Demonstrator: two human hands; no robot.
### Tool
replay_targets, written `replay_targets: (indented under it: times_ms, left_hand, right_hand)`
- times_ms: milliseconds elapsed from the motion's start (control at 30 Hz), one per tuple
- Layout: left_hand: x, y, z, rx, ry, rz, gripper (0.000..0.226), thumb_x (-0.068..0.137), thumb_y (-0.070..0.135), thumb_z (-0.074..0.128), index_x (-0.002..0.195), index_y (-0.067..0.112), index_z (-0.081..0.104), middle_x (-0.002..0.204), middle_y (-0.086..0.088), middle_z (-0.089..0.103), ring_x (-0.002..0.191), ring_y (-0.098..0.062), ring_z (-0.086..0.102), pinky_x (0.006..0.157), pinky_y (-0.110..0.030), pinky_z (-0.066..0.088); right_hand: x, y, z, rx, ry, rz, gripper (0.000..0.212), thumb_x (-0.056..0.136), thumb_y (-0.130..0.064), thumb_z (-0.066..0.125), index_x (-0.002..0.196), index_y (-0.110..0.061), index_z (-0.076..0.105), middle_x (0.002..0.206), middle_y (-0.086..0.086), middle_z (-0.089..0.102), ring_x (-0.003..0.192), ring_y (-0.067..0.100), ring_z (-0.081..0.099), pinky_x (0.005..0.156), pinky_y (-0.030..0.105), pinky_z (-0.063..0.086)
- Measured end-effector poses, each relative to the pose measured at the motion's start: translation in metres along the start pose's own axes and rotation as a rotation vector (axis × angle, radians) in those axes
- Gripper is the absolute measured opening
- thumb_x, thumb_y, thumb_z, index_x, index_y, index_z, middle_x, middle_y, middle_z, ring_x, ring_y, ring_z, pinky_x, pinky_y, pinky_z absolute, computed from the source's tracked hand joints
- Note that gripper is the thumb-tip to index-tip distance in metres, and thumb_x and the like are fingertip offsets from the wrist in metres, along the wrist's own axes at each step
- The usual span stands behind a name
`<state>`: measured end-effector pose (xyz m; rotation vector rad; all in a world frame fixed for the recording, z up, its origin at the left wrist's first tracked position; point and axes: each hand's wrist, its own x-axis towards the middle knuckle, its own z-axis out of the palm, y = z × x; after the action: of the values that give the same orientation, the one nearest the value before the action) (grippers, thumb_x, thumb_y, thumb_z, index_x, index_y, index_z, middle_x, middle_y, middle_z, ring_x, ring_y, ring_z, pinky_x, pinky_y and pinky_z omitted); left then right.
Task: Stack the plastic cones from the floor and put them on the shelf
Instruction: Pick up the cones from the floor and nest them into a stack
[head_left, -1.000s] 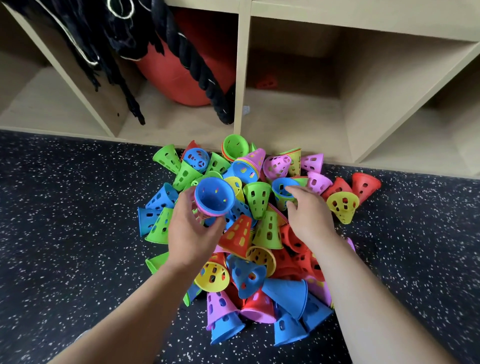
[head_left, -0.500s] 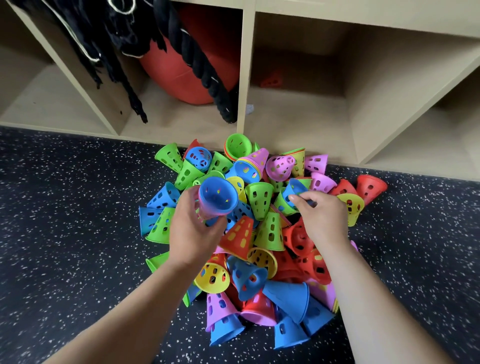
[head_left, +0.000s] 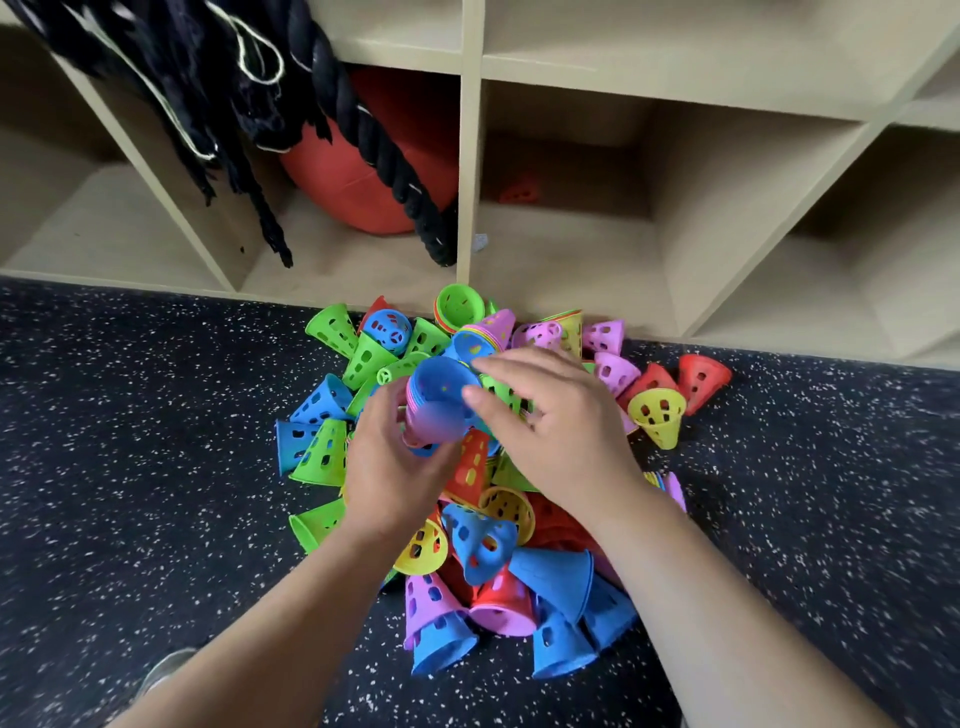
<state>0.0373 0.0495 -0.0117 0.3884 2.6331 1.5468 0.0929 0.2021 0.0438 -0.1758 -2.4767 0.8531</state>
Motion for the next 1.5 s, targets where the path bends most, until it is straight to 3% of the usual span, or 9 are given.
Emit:
replay_targets:
  times_ms: [133, 300, 467, 600, 733, 833, 1033, 1333, 1500]
  left_hand:
    - [0.007, -0.008, -0.004, 0.005, 0.018, -0.046, 0.058, 0.075, 0.019, 0.08, 0.126, 0.03, 0.054, 0.115, 0.012, 0.063, 0.102, -0.009, 0.06, 0.087, -0.04, 0.055]
    - [0.014, -0.02, -0.002, 0.004, 0.01, -0.06, 0.056, 0.075, 0.024, 0.083, 0.122, 0.031, 0.053, 0.115, 0.012, 0.064, 0.103, -0.012, 0.063, 0.085, -0.04, 0.057]
    - [0.025, -0.029, 0.003, 0.013, -0.032, -0.118, 0.065, 0.067, 0.03, 0.093, 0.111, 0.035, 0.045, 0.106, 0.021, 0.061, 0.091, -0.003, 0.064, 0.08, -0.034, 0.055]
    - [0.035, -0.035, 0.008, 0.041, -0.025, -0.117, 0.063, 0.068, 0.038, 0.093, 0.11, 0.034, 0.046, 0.1, 0.025, 0.059, 0.088, -0.002, 0.059, 0.07, -0.015, 0.043]
    - [0.044, -0.038, 0.011, 0.055, -0.02, -0.12, 0.063, 0.066, 0.042, 0.092, 0.109, 0.035, 0.047, 0.099, 0.027, 0.059, 0.088, 0.008, 0.058, 0.073, -0.021, 0.046]
    - [0.047, -0.038, 0.012, 0.064, -0.025, -0.119, 0.062, 0.065, 0.043, 0.092, 0.107, 0.035, 0.047, 0.097, 0.027, 0.06, 0.087, 0.017, 0.057, 0.067, -0.006, 0.04]
    - [0.045, -0.039, 0.013, 0.049, -0.027, -0.115, 0.056, 0.069, 0.041, 0.091, 0.108, 0.03, 0.052, 0.091, 0.016, 0.065, 0.087, 0.012, 0.058, 0.065, -0.005, 0.042]
    - [0.033, -0.024, 0.01, -0.057, -0.048, -0.04, 0.054, 0.077, 0.02, 0.088, 0.125, 0.014, 0.063, 0.111, 0.004, 0.069, 0.09, 0.019, 0.059, 0.071, -0.001, 0.044]
    - [0.026, -0.023, 0.005, -0.026, -0.012, 0.009, 0.066, 0.07, 0.053, 0.077, 0.129, 0.025, 0.063, 0.114, 0.011, 0.065, 0.104, 0.0, 0.061, 0.088, -0.035, 0.057]
  right_hand:
    - [-0.004, 0.029, -0.006, -0.016, 0.123, 0.333, 0.017, 0.092, -0.021, 0.063, 0.105, -0.02, 0.075, 0.082, -0.015, 0.066, 0.064, -0.006, 0.053, 0.063, 0.004, 0.035]
    - [-0.006, 0.078, 0.001, -0.234, -0.164, 0.588, 0.034, 0.092, -0.014, 0.059, 0.125, -0.016, 0.066, 0.123, 0.004, 0.068, 0.108, 0.025, 0.064, 0.09, 0.028, 0.046]
    - [0.003, 0.102, 0.024, -0.333, -0.356, 0.617, 0.042, 0.094, -0.022, 0.059, 0.136, -0.019, 0.059, 0.136, 0.004, 0.061, 0.12, 0.027, 0.059, 0.097, 0.035, 0.048]
    - [0.007, 0.117, 0.035, -0.373, -0.411, 0.726, 0.042, 0.095, -0.026, 0.059, 0.135, -0.018, 0.059, 0.134, 0.004, 0.064, 0.121, 0.027, 0.06, 0.094, 0.037, 0.052]
    - [0.002, 0.126, 0.04, -0.331, -0.322, 0.745, 0.03, 0.093, -0.02, 0.061, 0.122, -0.019, 0.069, 0.121, 0.002, 0.071, 0.113, 0.024, 0.065, 0.09, 0.035, 0.054]
    - [0.001, 0.126, 0.042, -0.284, -0.248, 0.715, 0.023, 0.094, -0.019, 0.061, 0.113, -0.017, 0.074, 0.112, 0.0, 0.074, 0.104, 0.021, 0.068, 0.087, 0.032, 0.054]
    - [0.012, 0.113, 0.029, -0.204, 0.017, 0.595, 0.016, 0.092, -0.015, 0.062, 0.101, -0.015, 0.077, 0.094, 0.002, 0.075, 0.083, 0.021, 0.067, 0.072, 0.026, 0.046]
    - [0.023, 0.084, 0.003, -0.039, 0.179, 0.604, 0.02, 0.093, -0.02, 0.064, 0.11, -0.018, 0.075, 0.104, -0.005, 0.074, 0.088, 0.008, 0.063, 0.074, 0.012, 0.04]
    - [0.021, 0.069, -0.005, -0.033, 0.198, 0.578, 0.019, 0.092, -0.018, 0.064, 0.107, -0.017, 0.076, 0.1, -0.004, 0.074, 0.082, 0.009, 0.06, 0.07, 0.011, 0.035]
